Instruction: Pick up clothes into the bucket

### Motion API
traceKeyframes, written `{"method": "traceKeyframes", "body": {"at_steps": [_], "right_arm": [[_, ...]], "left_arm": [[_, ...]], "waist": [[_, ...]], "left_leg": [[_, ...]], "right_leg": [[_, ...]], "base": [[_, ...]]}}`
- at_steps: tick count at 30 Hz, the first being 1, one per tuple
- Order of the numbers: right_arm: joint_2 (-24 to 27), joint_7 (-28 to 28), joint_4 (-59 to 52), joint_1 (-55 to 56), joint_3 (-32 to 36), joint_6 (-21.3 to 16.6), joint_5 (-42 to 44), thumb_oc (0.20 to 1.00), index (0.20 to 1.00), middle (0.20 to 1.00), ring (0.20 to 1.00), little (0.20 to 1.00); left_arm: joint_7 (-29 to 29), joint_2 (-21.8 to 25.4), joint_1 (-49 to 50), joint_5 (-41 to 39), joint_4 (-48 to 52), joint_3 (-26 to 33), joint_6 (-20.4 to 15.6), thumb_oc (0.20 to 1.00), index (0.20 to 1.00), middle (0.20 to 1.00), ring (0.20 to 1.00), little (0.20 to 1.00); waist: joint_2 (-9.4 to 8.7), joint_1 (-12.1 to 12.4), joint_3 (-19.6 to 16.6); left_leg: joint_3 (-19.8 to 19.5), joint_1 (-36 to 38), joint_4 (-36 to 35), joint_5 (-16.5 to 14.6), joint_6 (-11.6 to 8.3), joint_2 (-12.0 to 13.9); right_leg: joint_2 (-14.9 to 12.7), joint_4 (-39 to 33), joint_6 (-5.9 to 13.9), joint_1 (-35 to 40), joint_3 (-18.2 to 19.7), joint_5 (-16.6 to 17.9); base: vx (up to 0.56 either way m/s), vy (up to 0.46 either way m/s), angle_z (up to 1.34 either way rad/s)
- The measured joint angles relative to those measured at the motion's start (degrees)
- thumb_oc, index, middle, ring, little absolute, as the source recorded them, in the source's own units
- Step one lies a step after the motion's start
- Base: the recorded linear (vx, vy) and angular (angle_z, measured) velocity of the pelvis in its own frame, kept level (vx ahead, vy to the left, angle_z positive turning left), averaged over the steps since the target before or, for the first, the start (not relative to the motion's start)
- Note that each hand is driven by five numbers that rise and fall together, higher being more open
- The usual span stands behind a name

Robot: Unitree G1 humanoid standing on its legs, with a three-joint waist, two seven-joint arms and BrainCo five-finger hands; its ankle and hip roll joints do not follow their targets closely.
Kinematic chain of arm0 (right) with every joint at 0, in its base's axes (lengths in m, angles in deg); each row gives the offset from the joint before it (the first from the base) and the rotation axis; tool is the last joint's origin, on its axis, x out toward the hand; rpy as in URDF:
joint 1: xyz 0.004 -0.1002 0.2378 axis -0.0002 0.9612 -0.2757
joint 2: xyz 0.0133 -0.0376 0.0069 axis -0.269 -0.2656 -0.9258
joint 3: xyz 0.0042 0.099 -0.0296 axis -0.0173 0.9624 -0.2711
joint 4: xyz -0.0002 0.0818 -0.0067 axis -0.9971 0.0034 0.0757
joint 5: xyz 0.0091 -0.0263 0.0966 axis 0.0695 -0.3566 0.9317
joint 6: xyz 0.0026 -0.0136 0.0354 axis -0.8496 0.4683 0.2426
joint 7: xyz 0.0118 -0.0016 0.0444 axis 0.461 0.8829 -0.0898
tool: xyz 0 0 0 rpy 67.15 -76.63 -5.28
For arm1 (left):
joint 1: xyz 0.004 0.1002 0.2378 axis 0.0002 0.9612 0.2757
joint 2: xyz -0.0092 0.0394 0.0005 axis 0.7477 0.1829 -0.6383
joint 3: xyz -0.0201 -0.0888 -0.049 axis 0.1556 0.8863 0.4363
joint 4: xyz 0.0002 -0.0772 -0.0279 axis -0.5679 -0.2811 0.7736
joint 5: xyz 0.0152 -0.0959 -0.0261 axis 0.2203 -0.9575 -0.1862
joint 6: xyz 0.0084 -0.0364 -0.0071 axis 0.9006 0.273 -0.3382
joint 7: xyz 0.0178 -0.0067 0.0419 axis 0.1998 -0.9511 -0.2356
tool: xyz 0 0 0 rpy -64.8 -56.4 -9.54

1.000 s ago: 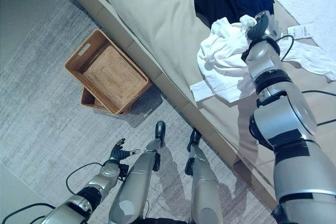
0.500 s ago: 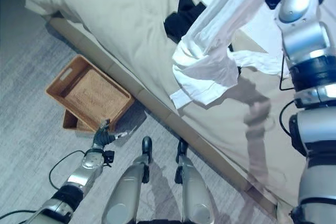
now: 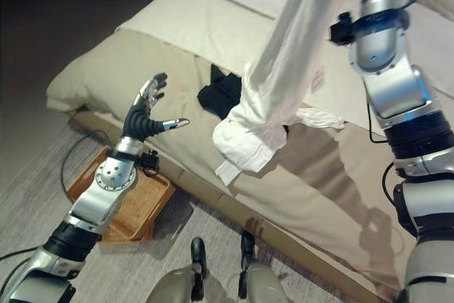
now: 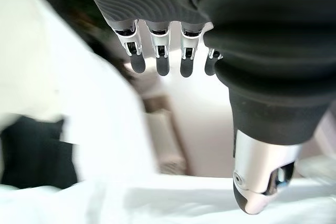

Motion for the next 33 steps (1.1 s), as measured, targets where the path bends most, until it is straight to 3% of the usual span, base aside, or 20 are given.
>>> {"method": "traceKeyframes", "body": {"at_steps": [7,18,28,32,33], "right_arm": [[1.2,-10.0,-6.2,0.1,-7.6,0.3,6.6,0.200,0.200,0.200,0.200,0.200],[1.1,-18.4,-16.7,0.4,-16.1,0.2,12.4,0.200,0.200,0.200,0.200,0.200],[1.0,-19.1,-18.6,1.1,-16.8,0.1,14.1,0.200,0.200,0.200,0.200,0.200],[1.0,-19.1,-20.3,1.5,-16.8,0.1,14.1,0.200,0.200,0.200,0.200,0.200],[0.9,-19.1,-20.3,1.5,-16.8,0.1,14.1,0.200,0.200,0.200,0.200,0.200]], "left_arm": [[1.6,0.1,-11.1,2.0,-1.9,-6.8,2.0,1.000,1.000,1.000,1.000,1.000],[5.7,-4.0,-11.5,0.8,-4.4,-14.1,2.7,1.000,1.000,1.000,1.000,1.000],[11.1,-5.3,-12.2,-14.8,-7.8,-24.5,3.9,1.000,1.000,1.000,1.000,1.000],[14.0,-3.3,-14.7,-21.3,-8.0,-29.8,5.2,1.000,1.000,1.000,1.000,1.000],[14.7,-2.6,-15.9,-22.4,-7.9,-31.2,5.4,0.827,0.827,0.827,0.827,0.827]], "waist": [[0.88,-2.4,-4.1],[2.96,-2.7,-9.9],[3.19,-2.8,-11.5],[3.62,-2.9,-11.8],[3.69,-2.9,-11.8]], "left_leg": [[1.7,5.5,-2.9,0.0,-0.47,1.5],[1.8,8.2,-4.6,-0.1,-0.62,1.5],[1.1,8.3,-4.6,0.1,-0.36,1.2],[0.9,8.3,-4.6,0.2,-0.33,1.1],[0.8,8.3,-4.6,0.2,-0.27,1.0]], "right_leg": [[1.7,0.0,0.34,3.3,1.3,-0.4],[1.9,0.0,0.07,5.3,1.2,-1.9],[1.4,0.0,0.08,5.6,0.5,-1.9],[1.3,0.0,0.08,5.7,0.3,-1.9],[1.2,0.0,0.08,5.8,0.3,-1.9]], "base": [[0.03,-0.008,-0.15],[0.01,-0.001,0.00],[-0.01,0.013,0.03],[0.00,0.014,0.02],[0.00,0.026,0.04]]}}
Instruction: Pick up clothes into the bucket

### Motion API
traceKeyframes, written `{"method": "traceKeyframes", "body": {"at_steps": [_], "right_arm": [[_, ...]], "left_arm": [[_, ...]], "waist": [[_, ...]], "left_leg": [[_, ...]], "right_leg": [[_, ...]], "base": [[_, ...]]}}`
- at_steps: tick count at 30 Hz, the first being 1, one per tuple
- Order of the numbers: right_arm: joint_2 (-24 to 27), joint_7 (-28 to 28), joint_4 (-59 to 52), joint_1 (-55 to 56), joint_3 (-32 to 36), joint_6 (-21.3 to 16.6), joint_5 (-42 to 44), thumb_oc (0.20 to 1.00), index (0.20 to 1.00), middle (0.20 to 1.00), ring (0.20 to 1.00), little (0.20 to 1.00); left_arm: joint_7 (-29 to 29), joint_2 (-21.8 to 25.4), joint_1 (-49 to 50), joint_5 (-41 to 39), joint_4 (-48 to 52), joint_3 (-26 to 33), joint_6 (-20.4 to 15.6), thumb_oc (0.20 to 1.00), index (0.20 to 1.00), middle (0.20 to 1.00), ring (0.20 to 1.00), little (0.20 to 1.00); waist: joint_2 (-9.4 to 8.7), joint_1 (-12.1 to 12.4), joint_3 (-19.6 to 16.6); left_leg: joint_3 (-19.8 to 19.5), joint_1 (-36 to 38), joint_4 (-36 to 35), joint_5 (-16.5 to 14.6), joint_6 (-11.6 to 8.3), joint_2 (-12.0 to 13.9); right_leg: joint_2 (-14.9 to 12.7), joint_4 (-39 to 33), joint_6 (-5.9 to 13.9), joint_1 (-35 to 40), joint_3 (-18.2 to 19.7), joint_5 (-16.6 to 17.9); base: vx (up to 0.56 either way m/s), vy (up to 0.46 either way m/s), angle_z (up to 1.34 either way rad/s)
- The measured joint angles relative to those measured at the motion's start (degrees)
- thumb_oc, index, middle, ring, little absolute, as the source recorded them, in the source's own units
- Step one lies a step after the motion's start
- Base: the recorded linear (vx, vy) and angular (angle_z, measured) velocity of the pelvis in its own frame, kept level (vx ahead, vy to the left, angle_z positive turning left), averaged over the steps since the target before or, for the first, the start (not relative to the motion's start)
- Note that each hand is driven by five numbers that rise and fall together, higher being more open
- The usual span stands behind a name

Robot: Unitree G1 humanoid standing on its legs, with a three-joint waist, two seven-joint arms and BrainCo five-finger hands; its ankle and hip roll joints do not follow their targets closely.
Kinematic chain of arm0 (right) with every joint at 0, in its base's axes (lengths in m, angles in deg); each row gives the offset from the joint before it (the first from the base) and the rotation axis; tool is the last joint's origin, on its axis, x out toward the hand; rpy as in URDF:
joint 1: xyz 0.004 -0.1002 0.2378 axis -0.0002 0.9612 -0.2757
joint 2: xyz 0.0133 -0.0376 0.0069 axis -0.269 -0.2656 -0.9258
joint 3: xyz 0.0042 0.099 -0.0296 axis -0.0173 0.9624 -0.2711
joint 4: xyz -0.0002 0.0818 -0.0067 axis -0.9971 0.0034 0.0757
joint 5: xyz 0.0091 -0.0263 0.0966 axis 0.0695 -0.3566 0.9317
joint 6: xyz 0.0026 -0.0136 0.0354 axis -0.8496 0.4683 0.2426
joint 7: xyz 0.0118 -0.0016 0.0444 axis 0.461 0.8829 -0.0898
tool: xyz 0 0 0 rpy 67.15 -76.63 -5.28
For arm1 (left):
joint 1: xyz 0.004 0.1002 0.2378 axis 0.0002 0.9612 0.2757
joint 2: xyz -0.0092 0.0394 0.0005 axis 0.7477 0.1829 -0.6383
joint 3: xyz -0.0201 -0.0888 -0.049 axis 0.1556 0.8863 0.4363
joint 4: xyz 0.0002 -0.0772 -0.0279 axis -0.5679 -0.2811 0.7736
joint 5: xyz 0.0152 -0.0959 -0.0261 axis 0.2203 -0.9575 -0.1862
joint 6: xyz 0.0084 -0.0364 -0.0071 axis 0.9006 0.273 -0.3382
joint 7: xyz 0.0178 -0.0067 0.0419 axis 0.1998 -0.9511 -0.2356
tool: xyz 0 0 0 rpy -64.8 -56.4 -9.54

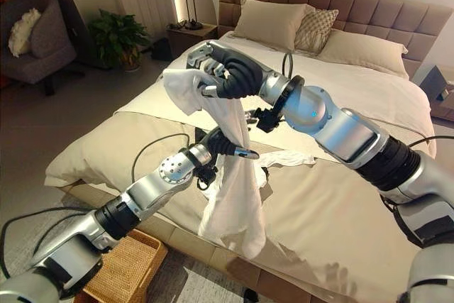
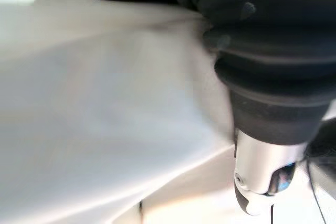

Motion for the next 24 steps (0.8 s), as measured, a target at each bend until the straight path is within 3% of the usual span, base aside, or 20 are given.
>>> {"method": "traceKeyframes", "body": {"at_steps": [1,2,8,14,24], "right_arm": [[0.0,0.0,0.0,0.0,0.0,0.0,0.0,0.200,0.200,0.200,0.200,0.200],[0.0,0.0,0.0,0.0,0.0,0.0,0.0,0.200,0.200,0.200,0.200,0.200],[0.3,0.2,-0.2,0.1,0.1,0.0,-0.1,0.200,0.200,0.200,0.200,0.200],[0.6,0.7,-0.1,2.8,5.1,0.0,-2.5,0.200,0.200,0.200,0.200,0.200],[3.2,0.7,0.0,4.1,7.7,0.0,-3.9,0.200,0.200,0.200,0.200,0.200]], "left_arm": [[1.0,0.8,-1.7,-1.5,0.0,-1.8,0.1,0.354,0.354,0.354,0.354,0.354],[1.4,1.2,-2.3,-2.0,0.0,-2.3,0.3,0.200,0.200,0.200,0.200,0.200],[2.7,3.6,-3.4,-2.3,0.0,-3.2,0.9,0.200,0.200,0.200,0.200,0.200],[4.3,9.2,-4.4,15.7,-0.1,-0.7,0.8,0.200,0.200,0.200,0.200,0.200],[8.9,18.7,-9.7,25.7,-0.7,-0.7,0.8,0.200,0.200,0.200,0.200,0.200]], "waist": [[0.08,0.0,-0.1],[0.10,0.0,0.0],[0.71,-0.1,-0.5],[0.70,0.2,-0.5],[0.76,0.3,-0.4]], "left_leg": [[-0.1,0.1,0.0,0.1,0.05,0.0],[-0.2,0.3,0.0,0.1,0.05,-0.1],[-0.6,0.9,-0.1,0.0,0.04,-0.3],[-1.4,0.8,-0.1,0.0,0.00,-0.3],[-1.7,0.9,-0.1,0.0,0.01,-0.3]], "right_leg": [[0.0,0.0,0.00,0.2,-0.1,0.0],[0.0,0.0,0.02,0.4,-0.2,0.0],[-0.4,0.0,0.67,1.3,-0.5,-0.5],[-0.5,0.0,0.61,1.4,-1.1,-0.9],[-0.5,0.0,0.37,1.8,-1.5,-0.8]], "base": [[0.00,0.026,0.03],[0.00,0.028,0.03],[-0.01,0.020,0.05],[-0.01,0.013,0.06],[0.00,0.000,0.01]]}}
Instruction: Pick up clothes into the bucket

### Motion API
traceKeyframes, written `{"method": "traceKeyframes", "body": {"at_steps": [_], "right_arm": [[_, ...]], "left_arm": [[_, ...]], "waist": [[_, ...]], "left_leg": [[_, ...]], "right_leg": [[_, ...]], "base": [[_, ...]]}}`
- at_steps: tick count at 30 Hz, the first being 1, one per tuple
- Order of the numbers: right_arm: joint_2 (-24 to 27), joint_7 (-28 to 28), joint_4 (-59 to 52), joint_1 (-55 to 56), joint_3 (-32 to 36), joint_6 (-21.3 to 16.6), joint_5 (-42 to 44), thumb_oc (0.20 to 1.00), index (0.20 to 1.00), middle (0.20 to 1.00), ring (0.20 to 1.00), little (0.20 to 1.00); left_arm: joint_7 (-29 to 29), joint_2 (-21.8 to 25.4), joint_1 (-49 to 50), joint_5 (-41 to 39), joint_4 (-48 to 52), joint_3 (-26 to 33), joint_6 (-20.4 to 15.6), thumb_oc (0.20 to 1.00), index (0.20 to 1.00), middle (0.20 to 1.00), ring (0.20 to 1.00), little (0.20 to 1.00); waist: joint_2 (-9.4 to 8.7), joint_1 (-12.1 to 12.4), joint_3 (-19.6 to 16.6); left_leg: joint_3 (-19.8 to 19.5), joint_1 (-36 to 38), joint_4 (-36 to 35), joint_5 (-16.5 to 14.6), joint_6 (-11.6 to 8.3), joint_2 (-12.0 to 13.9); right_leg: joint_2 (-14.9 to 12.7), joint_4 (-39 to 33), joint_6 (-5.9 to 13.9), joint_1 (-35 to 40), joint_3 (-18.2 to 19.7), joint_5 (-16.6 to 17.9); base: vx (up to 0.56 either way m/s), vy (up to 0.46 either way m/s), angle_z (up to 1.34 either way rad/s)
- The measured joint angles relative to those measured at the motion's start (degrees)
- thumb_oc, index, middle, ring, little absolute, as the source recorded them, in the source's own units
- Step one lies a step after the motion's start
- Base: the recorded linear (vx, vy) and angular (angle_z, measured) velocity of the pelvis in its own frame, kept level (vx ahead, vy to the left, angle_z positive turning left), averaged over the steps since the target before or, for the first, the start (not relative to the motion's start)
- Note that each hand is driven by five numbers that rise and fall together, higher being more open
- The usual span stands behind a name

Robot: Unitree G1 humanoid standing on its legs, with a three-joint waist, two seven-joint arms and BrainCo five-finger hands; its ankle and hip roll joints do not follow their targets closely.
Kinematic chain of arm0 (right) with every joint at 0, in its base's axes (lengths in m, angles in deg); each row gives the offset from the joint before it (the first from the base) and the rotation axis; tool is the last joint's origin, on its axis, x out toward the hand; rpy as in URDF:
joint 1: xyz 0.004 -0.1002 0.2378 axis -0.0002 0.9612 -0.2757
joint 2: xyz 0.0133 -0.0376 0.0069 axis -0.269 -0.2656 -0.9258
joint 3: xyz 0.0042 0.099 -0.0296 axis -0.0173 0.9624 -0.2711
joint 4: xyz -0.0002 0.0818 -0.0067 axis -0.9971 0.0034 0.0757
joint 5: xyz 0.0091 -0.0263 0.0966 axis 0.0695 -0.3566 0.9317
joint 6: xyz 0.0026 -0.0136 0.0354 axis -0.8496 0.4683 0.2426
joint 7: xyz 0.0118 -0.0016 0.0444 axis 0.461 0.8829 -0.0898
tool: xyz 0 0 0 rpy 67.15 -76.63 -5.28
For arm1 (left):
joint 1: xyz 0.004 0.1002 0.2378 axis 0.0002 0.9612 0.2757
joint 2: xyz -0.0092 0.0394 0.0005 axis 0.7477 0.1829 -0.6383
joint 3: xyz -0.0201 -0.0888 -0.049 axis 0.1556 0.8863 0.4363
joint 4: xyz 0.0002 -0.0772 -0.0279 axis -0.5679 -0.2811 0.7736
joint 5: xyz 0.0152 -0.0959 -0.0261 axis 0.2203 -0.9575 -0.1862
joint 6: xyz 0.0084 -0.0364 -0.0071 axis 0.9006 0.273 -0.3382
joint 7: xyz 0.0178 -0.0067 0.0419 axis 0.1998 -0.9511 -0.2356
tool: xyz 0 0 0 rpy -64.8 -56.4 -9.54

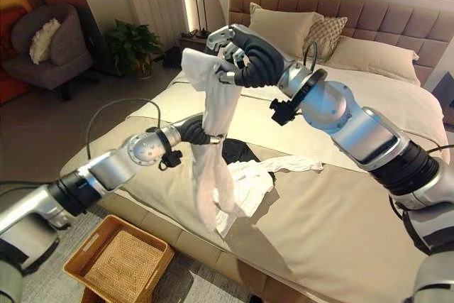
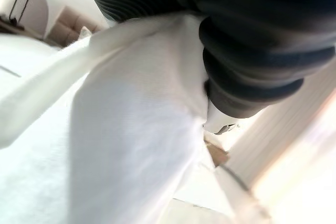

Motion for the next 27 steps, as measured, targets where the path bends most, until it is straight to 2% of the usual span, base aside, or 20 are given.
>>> {"method": "traceKeyframes", "body": {"at_steps": [6,7,10,14,19,22,27], "right_arm": [[0.9,0.0,0.3,0.0,1.0,0.0,-0.9,0.200,0.200,0.200,0.200,0.200],[1.1,0.0,0.4,0.0,1.1,0.0,-0.9,1.000,1.000,1.000,1.000,1.000],[1.1,0.0,1.1,0.0,2.4,0.1,-1.7,1.000,1.000,1.000,1.000,1.000],[1.7,0.5,1.5,1.6,8.3,0.1,-2.5,1.000,1.000,1.000,1.000,1.000],[2.4,0.1,1.6,5.8,11.2,0.5,-2.5,1.000,1.000,1.000,1.000,1.000],[3.7,-0.6,2.7,10.2,11.4,1.5,-2.5,1.000,1.000,1.000,1.000,1.000],[2.7,-2.2,2.2,20.2,16.0,2.3,-2.4,1.000,1.000,1.000,1.000,1.000]], "left_arm": [[0.3,0.5,-1.7,0.9,-0.6,0.0,0.0,0.200,0.200,0.200,0.200,0.200],[0.3,0.8,-1.8,0.9,-0.5,0.0,-0.1,0.200,0.200,0.200,0.200,0.200],[0.3,3.9,-2.3,1.0,0.1,-0.1,-0.1,0.200,0.200,0.200,0.200,0.200],[-0.4,11.6,-3.5,4.0,0.3,-0.1,0.0,0.200,0.200,0.200,0.200,0.200],[-2.0,21.1,-3.4,5.6,-0.7,1.6,-0.9,0.200,0.200,0.200,0.200,0.200],[-4.3,24.7,-3.2,7.4,-5.3,6.0,-0.4,0.200,0.200,0.200,0.200,0.200],[-6.5,26.3,0.5,7.9,-10.8,14.6,0.1,0.200,0.200,0.200,0.200,0.200]], "waist": [[0.01,0.1,0.0],[0.01,0.3,0.0],[0.11,0.4,0.1],[0.38,0.8,0.3],[0.51,2.1,0.6],[0.50,3.0,0.7],[0.45,4.5,1.2]], "left_leg": [[-1.3,0.6,0.0,0.0,-0.01,0.0],[-1.3,0.7,0.0,0.0,-0.02,0.0],[-1.4,0.8,0.0,-0.1,-0.08,0.0],[-1.4,0.8,0.0,-0.1,-0.17,0.0],[-1.1,0.6,0.0,-0.3,-0.40,0.0],[-0.9,0.2,0.0,-0.4,-0.49,-0.1],[-0.8,-0.2,0.0,-0.4,-0.54,-0.2]], "right_leg": [[-0.1,0.0,0.01,1.1,-1.3,-0.5],[-0.1,0.0,-0.05,1.2,-1.3,-0.6],[0.0,0.0,-0.05,1.3,-1.4,-0.7],[0.0,0.0,-0.05,1.3,-1.4,-0.8],[0.0,0.0,-0.02,0.6,-1.1,-0.8],[-0.1,0.0,0.11,0.3,-0.9,-0.9],[-0.1,0.0,0.06,-0.2,-0.7,-0.8]], "base": [[0.01,0.001,0.10],[0.01,0.003,0.07],[0.00,0.000,0.00],[0.00,0.000,0.00],[-0.01,0.010,-0.03],[-0.01,0.018,-0.02],[-0.01,0.036,-0.02]]}}
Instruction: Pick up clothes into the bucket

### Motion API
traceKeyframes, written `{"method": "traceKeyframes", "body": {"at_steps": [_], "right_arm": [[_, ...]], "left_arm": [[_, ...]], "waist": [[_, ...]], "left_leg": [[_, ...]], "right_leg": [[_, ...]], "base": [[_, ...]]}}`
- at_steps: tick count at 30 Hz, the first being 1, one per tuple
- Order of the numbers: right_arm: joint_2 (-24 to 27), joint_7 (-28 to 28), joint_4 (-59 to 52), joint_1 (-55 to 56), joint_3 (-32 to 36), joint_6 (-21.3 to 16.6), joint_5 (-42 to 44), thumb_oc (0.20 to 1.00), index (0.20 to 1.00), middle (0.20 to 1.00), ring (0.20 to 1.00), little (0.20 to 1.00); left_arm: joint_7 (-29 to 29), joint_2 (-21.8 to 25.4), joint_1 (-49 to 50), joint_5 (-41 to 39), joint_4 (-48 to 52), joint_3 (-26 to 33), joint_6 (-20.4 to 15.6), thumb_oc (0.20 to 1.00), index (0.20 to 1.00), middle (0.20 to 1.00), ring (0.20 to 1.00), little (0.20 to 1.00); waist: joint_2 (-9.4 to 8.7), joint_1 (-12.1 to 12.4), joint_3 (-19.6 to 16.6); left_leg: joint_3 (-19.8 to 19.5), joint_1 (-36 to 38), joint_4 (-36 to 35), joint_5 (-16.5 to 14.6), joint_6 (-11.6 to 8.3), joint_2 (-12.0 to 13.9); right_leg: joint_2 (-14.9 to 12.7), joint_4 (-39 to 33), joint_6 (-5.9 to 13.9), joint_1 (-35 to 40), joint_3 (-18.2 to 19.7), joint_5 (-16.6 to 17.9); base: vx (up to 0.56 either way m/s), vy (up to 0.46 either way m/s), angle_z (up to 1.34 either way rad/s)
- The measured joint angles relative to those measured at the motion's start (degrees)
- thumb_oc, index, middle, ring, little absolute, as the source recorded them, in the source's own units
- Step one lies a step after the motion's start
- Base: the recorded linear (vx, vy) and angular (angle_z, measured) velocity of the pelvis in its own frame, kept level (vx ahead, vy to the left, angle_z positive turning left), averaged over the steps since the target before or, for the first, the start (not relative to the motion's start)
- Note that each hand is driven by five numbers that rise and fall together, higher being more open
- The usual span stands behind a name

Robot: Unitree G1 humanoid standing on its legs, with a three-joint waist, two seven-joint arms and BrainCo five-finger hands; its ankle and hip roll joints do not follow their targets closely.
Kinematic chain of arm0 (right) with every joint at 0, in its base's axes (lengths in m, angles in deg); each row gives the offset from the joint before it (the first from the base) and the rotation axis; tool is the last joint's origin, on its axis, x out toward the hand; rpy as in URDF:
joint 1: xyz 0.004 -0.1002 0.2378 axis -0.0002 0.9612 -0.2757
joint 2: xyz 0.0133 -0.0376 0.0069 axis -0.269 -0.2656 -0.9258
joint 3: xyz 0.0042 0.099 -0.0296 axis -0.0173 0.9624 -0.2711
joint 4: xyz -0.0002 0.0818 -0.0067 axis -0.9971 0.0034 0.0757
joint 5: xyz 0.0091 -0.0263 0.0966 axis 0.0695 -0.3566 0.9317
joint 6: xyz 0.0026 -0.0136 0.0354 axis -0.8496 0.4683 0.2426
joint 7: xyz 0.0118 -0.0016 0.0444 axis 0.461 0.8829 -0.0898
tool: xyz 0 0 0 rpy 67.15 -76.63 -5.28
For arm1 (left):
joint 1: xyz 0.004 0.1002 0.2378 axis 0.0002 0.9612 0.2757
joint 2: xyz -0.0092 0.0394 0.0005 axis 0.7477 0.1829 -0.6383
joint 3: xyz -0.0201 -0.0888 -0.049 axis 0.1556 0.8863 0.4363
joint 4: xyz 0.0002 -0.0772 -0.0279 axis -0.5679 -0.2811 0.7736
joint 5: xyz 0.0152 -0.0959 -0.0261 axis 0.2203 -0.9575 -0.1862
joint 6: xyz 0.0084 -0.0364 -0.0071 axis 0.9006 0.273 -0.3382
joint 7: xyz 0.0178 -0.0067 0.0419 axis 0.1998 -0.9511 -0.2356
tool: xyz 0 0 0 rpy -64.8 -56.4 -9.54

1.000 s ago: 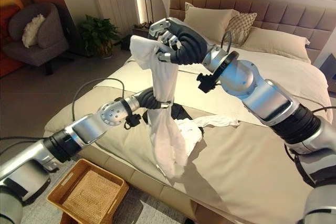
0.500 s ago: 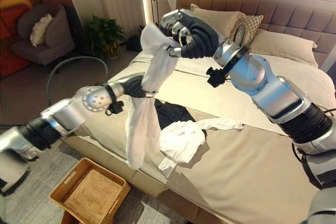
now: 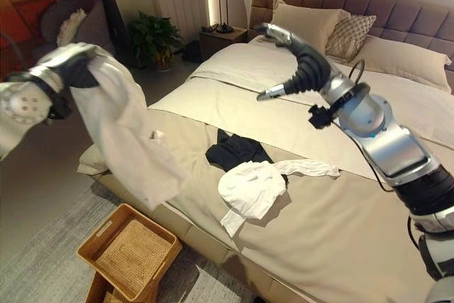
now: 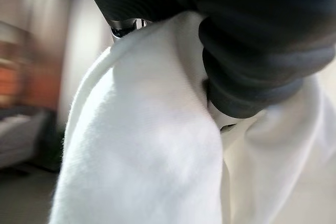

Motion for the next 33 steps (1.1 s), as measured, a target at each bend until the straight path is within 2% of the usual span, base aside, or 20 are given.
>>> {"method": "traceKeyframes", "body": {"at_steps": [3,5,9,12,14,17,19,23,33], "right_arm": [[-2.0,-0.7,0.6,8.1,5.1,0.5,0.0,1.000,1.000,1.000,1.000,1.000],[-2.8,-1.1,1.4,11.5,5.8,0.8,0.0,1.000,1.000,1.000,1.000,1.000],[-10.7,-1.9,4.6,20.9,10.5,1.1,-0.7,1.000,1.000,1.000,1.000,1.000],[-18.3,-1.9,10.2,25.8,9.9,1.5,-2.4,1.000,1.000,1.000,1.000,1.000],[-20.3,-1.9,12.3,27.5,9.6,1.5,-3.1,1.000,1.000,1.000,1.000,1.000],[-24.6,-1.7,15.8,30.0,9.1,1.3,-5.6,1.000,1.000,1.000,1.000,1.000],[-27.0,-0.9,21.8,30.2,8.0,0.5,-7.7,1.000,1.000,1.000,1.000,1.000],[-28.6,1.1,28.0,30.7,7.7,1.0,-11.3,1.000,1.000,1.000,1.000,1.000],[-29.3,4.6,29.3,29.0,7.8,-0.2,-12.2,1.000,1.000,1.000,1.000,1.000]], "left_arm": [[-0.6,1.9,4.5,0.5,-2.7,4.7,0.1,0.200,0.200,0.200,0.200,0.200],[-0.7,2.5,6.7,1.4,-4.9,6.6,0.3,0.200,0.200,0.200,0.200,0.200],[-2.0,3.0,14.2,1.5,-6.9,15.5,1.1,0.200,0.200,0.200,0.200,0.200],[-5.5,0.7,18.8,2.0,-9.1,22.3,1.2,0.200,0.200,0.200,0.200,0.200],[-7.0,0.3,19.4,2.0,-9.4,23.1,1.1,0.200,0.200,0.200,0.200,0.200],[-8.7,-2.4,24.4,2.0,-9.2,28.9,1.1,0.200,0.200,0.200,0.200,0.200],[-10.2,-4.1,28.6,2.0,-8.4,33.0,0.7,0.200,0.200,0.200,0.200,0.200],[-12.1,-5.5,30.2,1.9,-9.4,34.2,1.1,0.200,0.200,0.200,0.200,0.200],[-17.3,-7.8,28.9,1.8,-10.3,34.3,0.3,0.200,0.200,0.200,0.200,0.200]], "waist": [[0.12,0.3,1.6],[0.17,0.2,2.6],[-0.01,0.8,4.4],[0.03,0.8,6.6],[0.04,1.5,8.7],[0.05,1.6,10.8],[-0.36,1.5,12.8],[-1.13,1.8,16.7],[-5.27,1.5,22.3]], "left_leg": [[0.1,0.0,0.0,0.0,0.00,-0.1],[0.1,-0.2,0.0,0.0,0.00,-0.2],[0.0,-2.7,0.6,0.0,-0.01,-0.4],[-0.6,-5.4,2.4,0.0,-0.02,-0.5],[-0.7,-7.0,3.2,0.0,-0.02,-0.6],[-1.4,-9.2,4.5,0.0,-0.02,-0.7],[-2.0,-11.6,6.8,-0.4,-0.61,-0.8],[-2.4,-15.7,9.2,-0.9,-0.54,-0.9],[-3.5,-28.7,22.0,-5.0,-0.48,0.8]], "right_leg": [[-0.1,0.0,-0.01,0.0,0.1,0.0],[-0.2,0.0,0.00,-0.1,0.1,0.0],[-0.4,0.2,0.01,-2.2,0.0,0.1],[-0.8,1.1,-0.03,-4.2,-0.8,0.1],[-0.9,1.7,-0.01,-5.7,-1.0,0.1],[-1.3,2.5,-0.01,-7.3,-1.5,0.1],[-1.6,3.5,0.02,-8.9,-2.0,0.1],[-1.9,5.1,0.03,-12.3,-2.1,0.1],[-1.0,8.7,-0.43,-20.7,-2.3,0.5]], "base": [[-0.03,0.031,-0.02],[-0.06,0.041,0.00],[-0.10,0.036,0.01],[-0.12,0.035,0.09],[-0.08,0.047,0.10],[-0.07,0.044,0.10],[-0.05,0.049,0.13],[-0.05,0.048,0.07],[-0.03,-0.006,0.01]]}}
